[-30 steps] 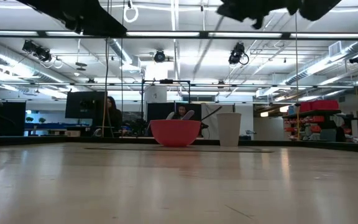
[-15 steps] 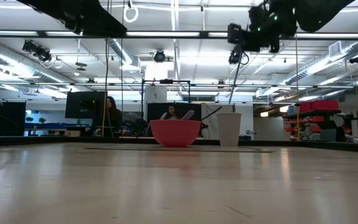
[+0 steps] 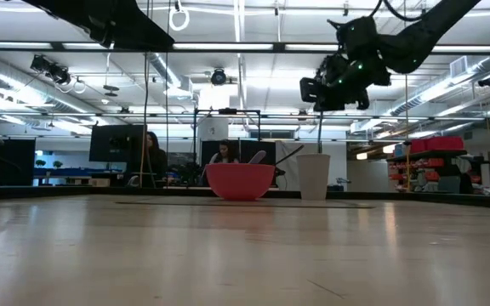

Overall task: Pick & Place Utensil
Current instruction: Put the green straw in the white cup on the transparent mat, then return to Home Position

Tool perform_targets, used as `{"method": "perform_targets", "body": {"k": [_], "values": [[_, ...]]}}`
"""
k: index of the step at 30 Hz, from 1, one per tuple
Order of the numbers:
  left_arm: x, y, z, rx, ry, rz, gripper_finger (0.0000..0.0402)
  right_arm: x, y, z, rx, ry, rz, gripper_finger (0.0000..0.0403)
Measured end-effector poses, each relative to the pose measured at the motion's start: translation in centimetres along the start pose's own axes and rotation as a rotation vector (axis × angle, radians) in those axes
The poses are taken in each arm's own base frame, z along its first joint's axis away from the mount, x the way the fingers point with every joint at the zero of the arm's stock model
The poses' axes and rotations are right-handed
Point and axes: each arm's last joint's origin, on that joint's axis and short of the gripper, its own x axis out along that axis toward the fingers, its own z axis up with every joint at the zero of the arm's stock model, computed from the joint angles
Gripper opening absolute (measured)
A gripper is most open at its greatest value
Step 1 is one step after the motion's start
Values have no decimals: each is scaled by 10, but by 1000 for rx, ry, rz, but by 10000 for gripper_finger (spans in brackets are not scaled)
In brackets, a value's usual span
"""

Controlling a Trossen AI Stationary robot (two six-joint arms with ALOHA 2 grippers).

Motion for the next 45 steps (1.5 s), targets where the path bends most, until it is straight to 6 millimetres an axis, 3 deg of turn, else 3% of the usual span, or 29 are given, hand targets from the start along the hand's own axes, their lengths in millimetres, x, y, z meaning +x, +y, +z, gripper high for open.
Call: {"method": "perform_targets", "body": {"k": [7,14,21,26,30,36,45], "values": [[0,0,0,0,0,0,229,7,-1,-8,41,38,35,42],[0,0,0,-2,0,0,229,-1,-6,1,6,40,58,130],[0,0,2,-46,-14,0,229,-25,-15,33,15,-54,160,231],[0,0,5,-73,-33,-1,229,-54,-28,63,26,-173,172,274],[1,1,5,-79,-37,3,229,-81,-38,79,44,-219,222,285],[9,8,5,-158,-26,44,229,-112,-34,83,-1,-201,388,279],[34,27,1,-262,26,-116,210,-141,-5,58,-113,-42,700,260]]}}
